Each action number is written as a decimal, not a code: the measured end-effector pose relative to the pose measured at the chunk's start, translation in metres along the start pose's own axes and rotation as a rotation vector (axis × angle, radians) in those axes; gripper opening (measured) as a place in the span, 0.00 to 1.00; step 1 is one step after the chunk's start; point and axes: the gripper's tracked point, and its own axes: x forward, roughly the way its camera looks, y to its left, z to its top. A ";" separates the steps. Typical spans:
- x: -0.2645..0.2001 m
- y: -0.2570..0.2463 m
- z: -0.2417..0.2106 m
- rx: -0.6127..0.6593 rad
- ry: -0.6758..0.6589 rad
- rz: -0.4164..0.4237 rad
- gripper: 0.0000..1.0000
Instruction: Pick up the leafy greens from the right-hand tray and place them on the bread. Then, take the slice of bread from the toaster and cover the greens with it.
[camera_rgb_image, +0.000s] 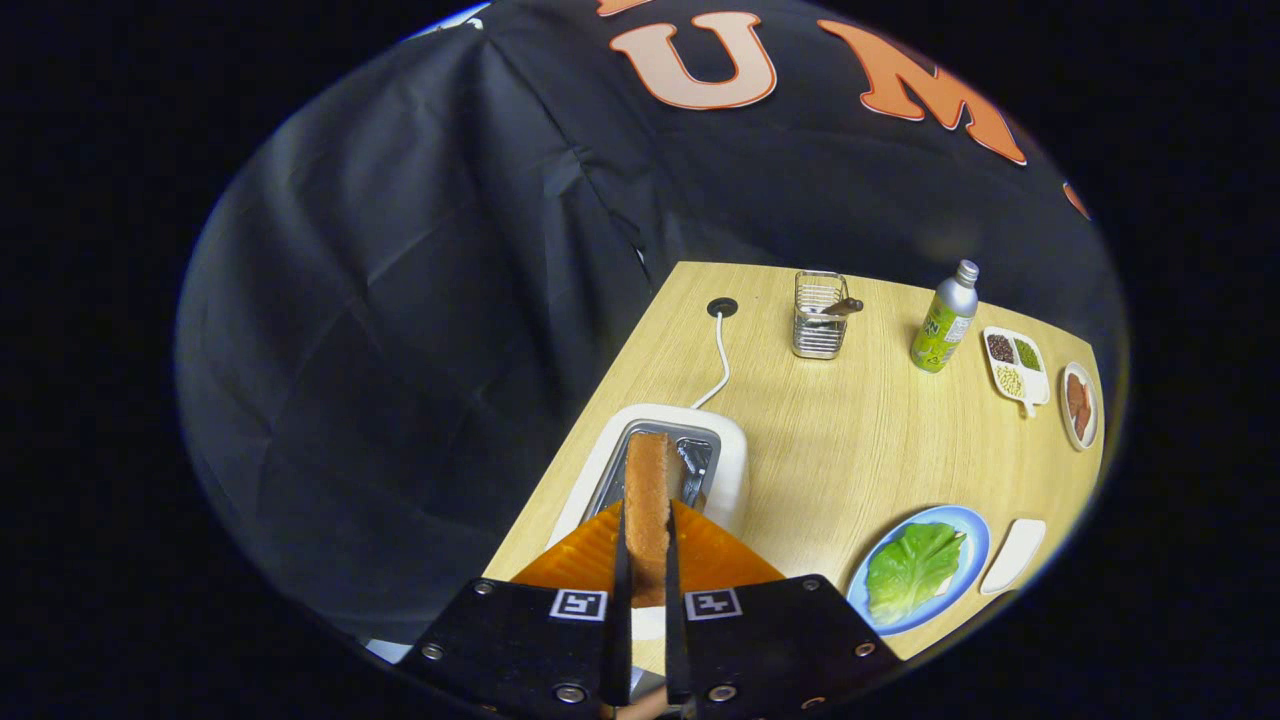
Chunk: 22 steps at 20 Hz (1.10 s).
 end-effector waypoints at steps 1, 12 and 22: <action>-0.005 0.003 -0.002 0.017 0.002 0.031 0.14; -0.061 -0.050 -0.011 0.064 -0.082 0.125 0.14; -0.069 -0.161 -0.043 0.140 -0.099 0.096 0.14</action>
